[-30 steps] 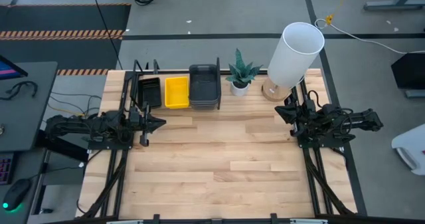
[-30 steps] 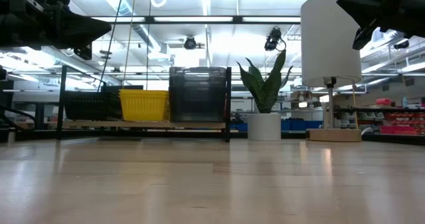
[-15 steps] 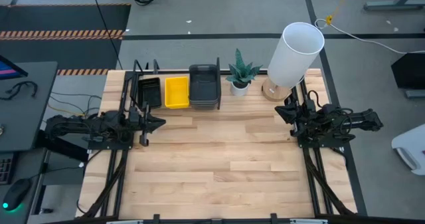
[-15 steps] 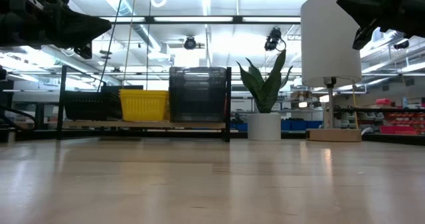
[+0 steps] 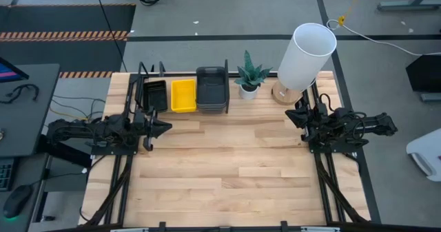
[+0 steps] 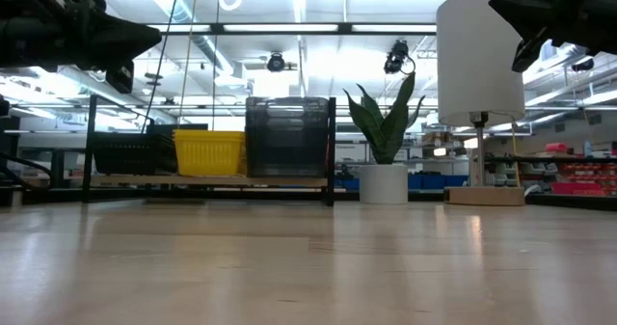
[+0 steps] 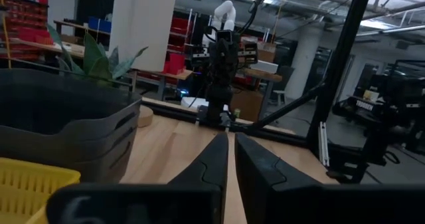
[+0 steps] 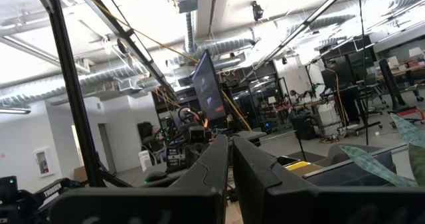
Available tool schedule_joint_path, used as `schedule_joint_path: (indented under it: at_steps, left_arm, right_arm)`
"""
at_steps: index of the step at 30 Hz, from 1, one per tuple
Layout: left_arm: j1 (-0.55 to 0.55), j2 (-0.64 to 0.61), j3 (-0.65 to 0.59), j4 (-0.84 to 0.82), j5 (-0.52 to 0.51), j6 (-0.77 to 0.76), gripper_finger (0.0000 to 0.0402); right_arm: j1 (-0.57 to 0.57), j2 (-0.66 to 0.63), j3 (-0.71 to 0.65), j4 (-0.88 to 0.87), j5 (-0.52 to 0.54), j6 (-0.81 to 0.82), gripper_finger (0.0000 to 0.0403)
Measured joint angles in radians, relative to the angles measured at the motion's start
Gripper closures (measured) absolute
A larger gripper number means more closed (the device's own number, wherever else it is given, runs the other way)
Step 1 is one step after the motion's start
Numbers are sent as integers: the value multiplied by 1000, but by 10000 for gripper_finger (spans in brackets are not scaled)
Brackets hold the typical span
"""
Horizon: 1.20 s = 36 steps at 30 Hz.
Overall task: Stack baskets on shelf by color
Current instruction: Return to Home Position
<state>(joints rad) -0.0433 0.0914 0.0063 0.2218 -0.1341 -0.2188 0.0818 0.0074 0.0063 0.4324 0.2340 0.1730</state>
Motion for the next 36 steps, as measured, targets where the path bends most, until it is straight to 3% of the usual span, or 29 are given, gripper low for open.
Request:
schedule_joint_path:
  at_steps: [36]
  left_arm:
    - [0, 0, 0, -1, 0, 4, 376]
  right_arm:
    - [0, 0, 0, 0, 0, 0, 376]
